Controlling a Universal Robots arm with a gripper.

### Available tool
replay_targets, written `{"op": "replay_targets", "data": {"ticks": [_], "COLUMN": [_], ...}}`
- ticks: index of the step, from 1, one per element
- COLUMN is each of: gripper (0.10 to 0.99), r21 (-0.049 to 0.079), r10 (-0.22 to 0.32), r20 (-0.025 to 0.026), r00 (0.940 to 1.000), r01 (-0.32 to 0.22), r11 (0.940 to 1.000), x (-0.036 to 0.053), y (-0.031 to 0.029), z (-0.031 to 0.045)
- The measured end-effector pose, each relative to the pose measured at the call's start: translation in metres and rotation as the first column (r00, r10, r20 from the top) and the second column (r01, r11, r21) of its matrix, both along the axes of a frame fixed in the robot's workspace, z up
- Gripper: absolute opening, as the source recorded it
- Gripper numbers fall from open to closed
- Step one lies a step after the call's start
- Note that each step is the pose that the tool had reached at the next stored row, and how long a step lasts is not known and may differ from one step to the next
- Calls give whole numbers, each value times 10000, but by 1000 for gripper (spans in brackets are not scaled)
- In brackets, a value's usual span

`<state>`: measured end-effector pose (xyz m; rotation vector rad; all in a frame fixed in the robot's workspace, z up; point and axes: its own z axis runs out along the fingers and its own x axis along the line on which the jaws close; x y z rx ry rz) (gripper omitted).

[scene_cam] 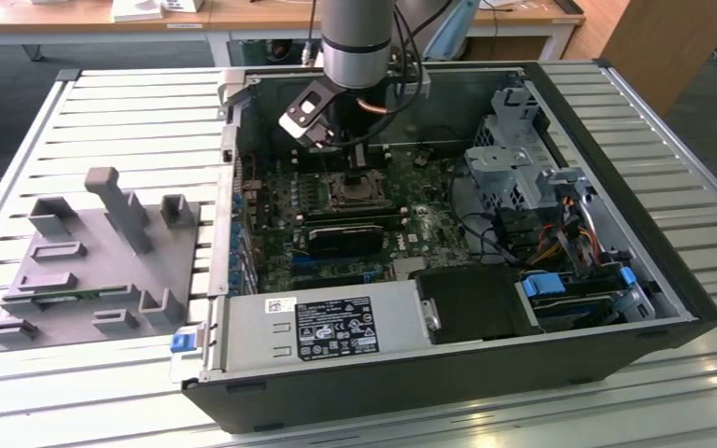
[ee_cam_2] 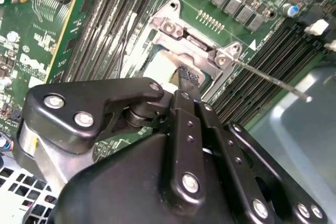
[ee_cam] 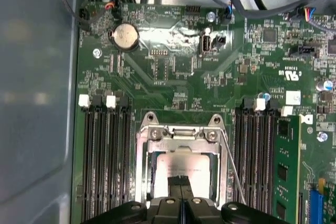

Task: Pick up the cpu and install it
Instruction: 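Close the cpu cover, then install the first cpu locking lever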

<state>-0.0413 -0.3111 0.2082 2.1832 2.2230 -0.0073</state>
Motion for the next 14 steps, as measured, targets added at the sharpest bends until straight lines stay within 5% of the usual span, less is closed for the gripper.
{"op": "replay_targets", "data": {"ticks": [14], "gripper": [106], "r21": [-3], "r10": [0], "r20": [-2], "r00": [10000], "r01": [0], "r11": [10000], "x": [55], "y": [1], "z": [6]}}
